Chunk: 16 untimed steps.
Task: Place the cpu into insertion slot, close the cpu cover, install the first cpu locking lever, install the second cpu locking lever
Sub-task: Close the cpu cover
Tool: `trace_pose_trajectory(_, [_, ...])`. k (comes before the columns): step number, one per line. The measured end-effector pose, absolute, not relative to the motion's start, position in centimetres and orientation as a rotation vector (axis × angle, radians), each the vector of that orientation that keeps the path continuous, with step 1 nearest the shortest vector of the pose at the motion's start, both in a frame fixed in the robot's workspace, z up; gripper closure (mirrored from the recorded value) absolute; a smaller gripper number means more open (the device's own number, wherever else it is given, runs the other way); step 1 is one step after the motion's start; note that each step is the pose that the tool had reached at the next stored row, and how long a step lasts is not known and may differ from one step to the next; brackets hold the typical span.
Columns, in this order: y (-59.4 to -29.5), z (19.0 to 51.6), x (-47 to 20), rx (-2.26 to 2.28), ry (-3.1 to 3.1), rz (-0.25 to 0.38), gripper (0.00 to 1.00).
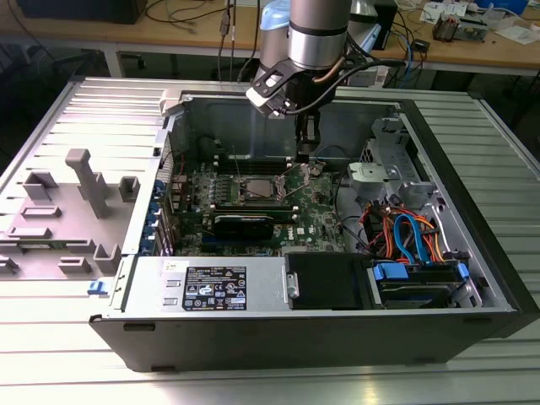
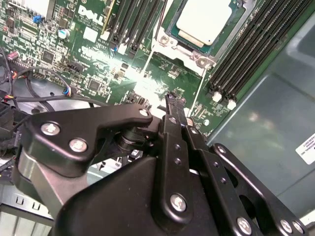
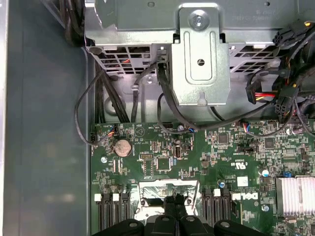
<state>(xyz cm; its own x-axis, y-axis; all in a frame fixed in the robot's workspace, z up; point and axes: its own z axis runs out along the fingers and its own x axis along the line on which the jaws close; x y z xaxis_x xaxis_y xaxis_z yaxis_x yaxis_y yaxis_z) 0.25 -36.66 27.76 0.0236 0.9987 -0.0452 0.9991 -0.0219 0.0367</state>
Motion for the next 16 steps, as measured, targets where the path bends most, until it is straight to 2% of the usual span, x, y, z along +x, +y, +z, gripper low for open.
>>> trace_pose_trajectory(16, [-36.66,27.76,0.65,2.205,2.156,-0.010,0.89])
